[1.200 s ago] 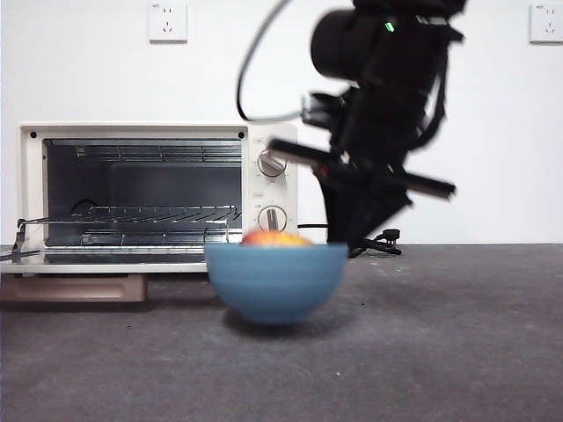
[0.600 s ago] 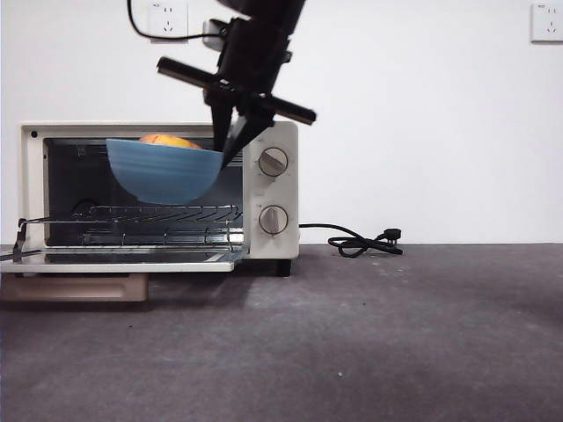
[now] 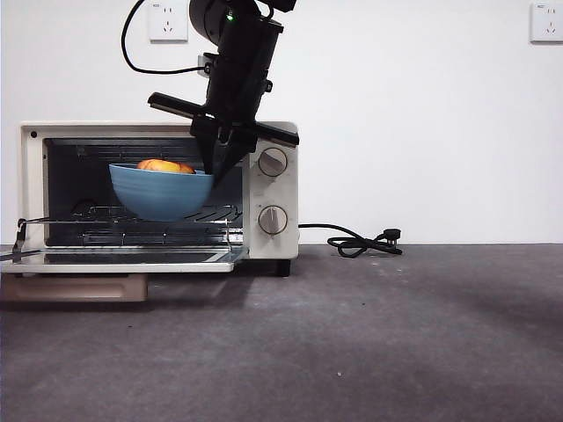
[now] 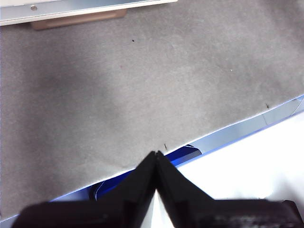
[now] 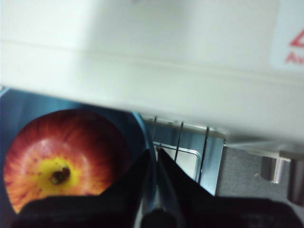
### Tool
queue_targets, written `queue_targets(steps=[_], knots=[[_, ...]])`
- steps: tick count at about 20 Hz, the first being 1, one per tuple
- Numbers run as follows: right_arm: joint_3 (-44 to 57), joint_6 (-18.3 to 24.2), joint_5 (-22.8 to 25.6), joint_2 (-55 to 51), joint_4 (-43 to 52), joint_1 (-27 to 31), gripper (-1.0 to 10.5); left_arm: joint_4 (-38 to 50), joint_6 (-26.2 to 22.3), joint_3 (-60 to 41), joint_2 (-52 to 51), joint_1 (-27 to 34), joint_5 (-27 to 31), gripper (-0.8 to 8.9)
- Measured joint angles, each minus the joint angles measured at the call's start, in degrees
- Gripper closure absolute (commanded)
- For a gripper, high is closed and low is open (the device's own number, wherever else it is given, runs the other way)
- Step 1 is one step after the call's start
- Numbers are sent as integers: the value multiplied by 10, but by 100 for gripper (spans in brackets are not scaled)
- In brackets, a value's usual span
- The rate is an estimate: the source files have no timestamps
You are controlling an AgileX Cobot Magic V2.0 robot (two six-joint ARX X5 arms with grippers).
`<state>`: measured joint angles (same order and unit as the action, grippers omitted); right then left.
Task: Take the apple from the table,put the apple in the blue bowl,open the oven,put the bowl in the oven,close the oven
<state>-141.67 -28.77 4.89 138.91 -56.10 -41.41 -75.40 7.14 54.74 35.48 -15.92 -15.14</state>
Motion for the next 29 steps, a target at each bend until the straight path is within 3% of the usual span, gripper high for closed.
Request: queue_targets(steps=[10, 22, 27, 29], knots=[[0, -52, 24, 0, 31, 7, 956, 0, 0, 0, 0, 0, 0, 818], [0, -64, 34, 0, 30, 12, 944, 0, 0, 0, 0, 0, 0, 818], [0, -68, 34, 0, 32, 12, 810, 0, 0, 0, 0, 0, 0, 818], [0, -71, 34, 0, 35, 12, 811, 0, 0, 0, 0, 0, 0, 818]])
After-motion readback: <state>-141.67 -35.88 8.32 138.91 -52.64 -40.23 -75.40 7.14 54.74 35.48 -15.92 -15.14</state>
